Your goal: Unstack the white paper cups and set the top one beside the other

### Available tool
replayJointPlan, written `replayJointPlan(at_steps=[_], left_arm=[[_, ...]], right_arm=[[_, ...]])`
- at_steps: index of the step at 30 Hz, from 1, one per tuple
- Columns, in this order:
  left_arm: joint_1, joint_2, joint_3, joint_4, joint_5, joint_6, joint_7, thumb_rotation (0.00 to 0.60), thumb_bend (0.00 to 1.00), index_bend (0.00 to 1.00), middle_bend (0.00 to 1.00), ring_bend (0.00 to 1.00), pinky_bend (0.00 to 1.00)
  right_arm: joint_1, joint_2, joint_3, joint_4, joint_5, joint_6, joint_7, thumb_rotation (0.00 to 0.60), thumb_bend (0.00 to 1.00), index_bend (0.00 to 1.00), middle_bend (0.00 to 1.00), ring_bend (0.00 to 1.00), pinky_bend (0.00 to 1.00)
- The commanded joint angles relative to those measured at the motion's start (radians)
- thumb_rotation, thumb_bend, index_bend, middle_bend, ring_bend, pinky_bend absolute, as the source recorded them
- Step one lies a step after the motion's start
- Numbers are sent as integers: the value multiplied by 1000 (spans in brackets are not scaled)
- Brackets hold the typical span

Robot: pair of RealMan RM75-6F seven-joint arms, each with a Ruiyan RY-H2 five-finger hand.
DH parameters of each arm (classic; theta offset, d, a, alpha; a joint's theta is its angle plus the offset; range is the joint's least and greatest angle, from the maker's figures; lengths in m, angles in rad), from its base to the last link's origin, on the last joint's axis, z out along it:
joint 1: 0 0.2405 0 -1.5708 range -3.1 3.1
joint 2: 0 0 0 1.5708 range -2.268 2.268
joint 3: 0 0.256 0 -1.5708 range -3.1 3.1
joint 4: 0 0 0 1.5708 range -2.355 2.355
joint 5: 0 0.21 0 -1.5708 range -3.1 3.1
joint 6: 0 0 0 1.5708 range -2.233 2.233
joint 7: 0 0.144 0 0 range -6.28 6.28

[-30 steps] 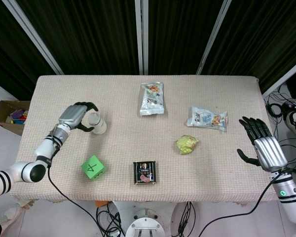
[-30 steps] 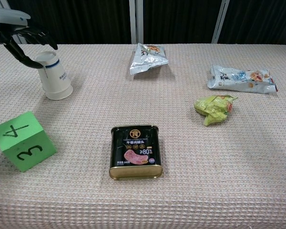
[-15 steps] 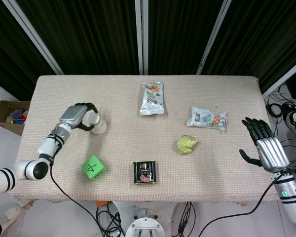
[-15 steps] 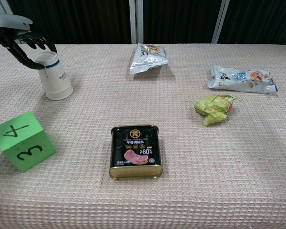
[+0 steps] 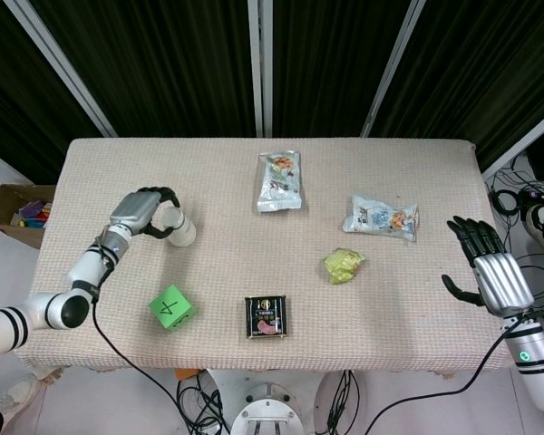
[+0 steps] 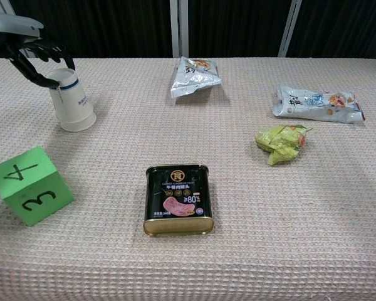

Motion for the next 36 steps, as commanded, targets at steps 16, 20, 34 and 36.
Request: replayJointPlan(at_steps=[16, 20, 34, 36], left_arm=[[-4, 168, -6, -175, 27, 56, 48, 600, 373, 388, 169, 124, 125], [-6, 154, -9, -188, 12, 73, 44, 600, 381, 383, 169, 124, 126], [25, 146, -63, -221, 76, 185, -1, 600, 403, 376, 169, 124, 126], [24, 168, -71, -253, 83, 201, 16, 600, 402, 377, 169, 124, 126]], right_arm=[[-10, -6, -2, 15, -17, 18, 27, 600, 266, 57, 58, 0, 0], [-15, -7, -4, 23, -19, 24, 38, 600, 266, 57, 58, 0, 0], [-40, -2, -10, 41, -25, 54, 63, 600, 266, 57, 58, 0, 0], [-41, -3, -10, 42, -25, 54, 65, 600, 266, 57, 58, 0, 0]])
